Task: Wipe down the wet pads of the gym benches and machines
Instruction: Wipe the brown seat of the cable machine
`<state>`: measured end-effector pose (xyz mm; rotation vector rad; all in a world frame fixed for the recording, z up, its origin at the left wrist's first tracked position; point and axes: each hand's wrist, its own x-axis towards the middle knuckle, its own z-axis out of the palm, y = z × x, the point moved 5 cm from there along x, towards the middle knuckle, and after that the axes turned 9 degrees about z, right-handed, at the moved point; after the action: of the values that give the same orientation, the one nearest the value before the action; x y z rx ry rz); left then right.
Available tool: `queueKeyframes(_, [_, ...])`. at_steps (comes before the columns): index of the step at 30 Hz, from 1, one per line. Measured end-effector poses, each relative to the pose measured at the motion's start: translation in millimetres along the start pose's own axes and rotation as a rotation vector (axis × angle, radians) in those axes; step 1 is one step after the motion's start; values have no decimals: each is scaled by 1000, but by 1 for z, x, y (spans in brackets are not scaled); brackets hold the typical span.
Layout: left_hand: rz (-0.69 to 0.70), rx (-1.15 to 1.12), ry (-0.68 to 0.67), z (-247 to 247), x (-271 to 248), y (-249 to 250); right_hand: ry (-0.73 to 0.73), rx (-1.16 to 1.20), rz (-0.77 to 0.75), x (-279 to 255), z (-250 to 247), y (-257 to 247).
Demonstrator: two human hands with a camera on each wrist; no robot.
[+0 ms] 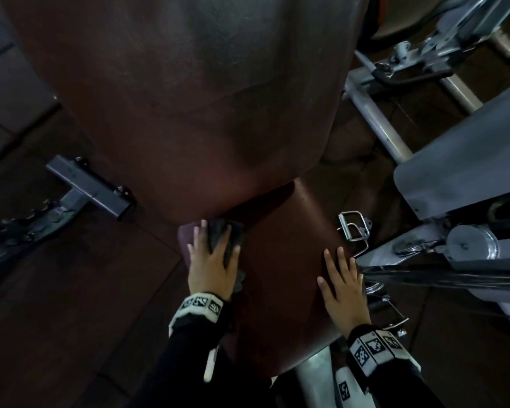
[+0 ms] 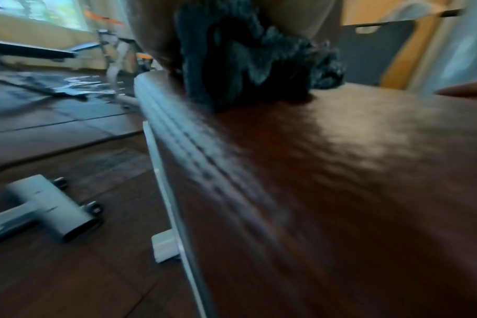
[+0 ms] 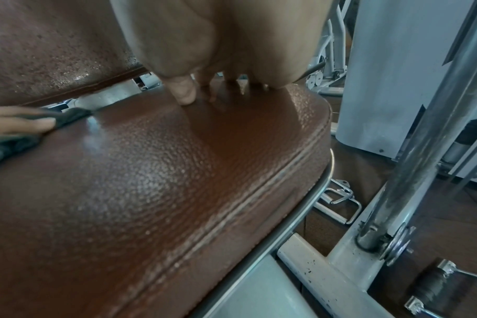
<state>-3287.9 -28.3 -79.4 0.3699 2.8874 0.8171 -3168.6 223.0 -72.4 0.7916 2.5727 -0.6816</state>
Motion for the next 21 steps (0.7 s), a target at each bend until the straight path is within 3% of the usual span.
queueKeyframes(3, [-250, -200, 144, -18, 6, -23, 4, 6, 3, 0, -1, -2])
queueKeyframes(6, [-357, -335, 235, -25, 9, -34, 9, 20, 2, 0, 0, -2])
queueKeyframes(13, [-380, -505, 283, -23, -1, -39, 12, 43, -31, 0, -2, -2])
queueKeyframes(21, [-445, -573, 308, 23, -131, 10, -19, 46, -16, -1, -3, -3])
